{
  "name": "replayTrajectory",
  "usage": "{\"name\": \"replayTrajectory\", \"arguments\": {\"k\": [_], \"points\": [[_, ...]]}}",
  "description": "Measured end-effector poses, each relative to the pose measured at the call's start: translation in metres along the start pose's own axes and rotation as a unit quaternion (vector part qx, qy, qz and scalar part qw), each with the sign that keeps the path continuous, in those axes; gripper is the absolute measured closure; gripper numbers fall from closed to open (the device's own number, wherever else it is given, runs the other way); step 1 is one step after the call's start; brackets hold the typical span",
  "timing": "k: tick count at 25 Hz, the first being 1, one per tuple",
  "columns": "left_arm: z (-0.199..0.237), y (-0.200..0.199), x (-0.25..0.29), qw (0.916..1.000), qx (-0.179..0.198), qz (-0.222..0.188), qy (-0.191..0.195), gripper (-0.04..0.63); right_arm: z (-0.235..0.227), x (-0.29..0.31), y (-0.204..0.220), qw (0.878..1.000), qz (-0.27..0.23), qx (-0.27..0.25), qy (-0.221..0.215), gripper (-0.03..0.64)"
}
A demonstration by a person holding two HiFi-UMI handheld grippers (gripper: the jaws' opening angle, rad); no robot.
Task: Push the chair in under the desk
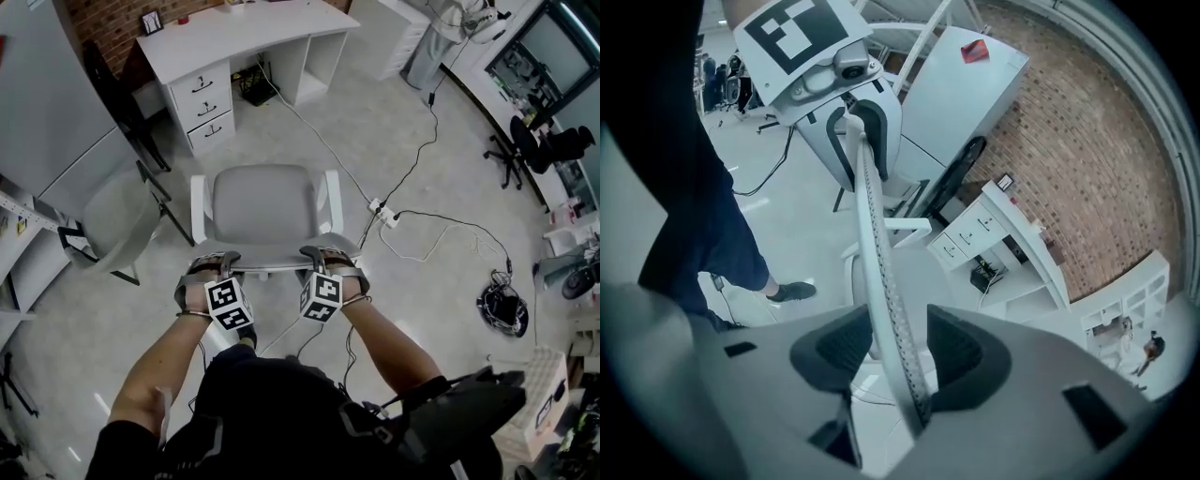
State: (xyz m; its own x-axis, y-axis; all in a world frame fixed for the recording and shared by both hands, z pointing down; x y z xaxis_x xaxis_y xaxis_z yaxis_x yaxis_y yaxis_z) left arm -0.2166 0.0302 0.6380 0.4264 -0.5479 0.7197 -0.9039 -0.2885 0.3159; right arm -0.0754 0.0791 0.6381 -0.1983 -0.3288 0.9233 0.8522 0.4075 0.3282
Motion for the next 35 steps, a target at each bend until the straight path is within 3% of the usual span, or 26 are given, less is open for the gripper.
{"name": "replayTrajectory", "arguments": {"k": [8,35], "points": [[-0.003,0.0,0.007,0.9974,0.053,0.003,0.05,0.491,0.0,0.009,0.004,0.999,0.045,-0.021,-0.008,0.468],[0.051,0.002,0.063,0.9924,0.098,-0.026,0.071,0.509,-0.067,0.036,-0.004,0.993,0.107,0.049,-0.003,0.471]]}}
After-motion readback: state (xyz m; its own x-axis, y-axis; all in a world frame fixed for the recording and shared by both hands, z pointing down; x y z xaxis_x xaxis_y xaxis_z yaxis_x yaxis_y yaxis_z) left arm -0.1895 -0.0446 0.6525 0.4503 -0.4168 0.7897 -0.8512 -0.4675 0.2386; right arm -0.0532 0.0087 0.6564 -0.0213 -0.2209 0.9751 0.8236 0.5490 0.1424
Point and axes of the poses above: the fingertips, and each gripper's own axes: x forward along the fingers, z to its left, y out of its underside, the point moved 5 cm from there along -x, backward along the fingers, and after that the axes turned 15 degrees about -y, right-handed, at the moved point
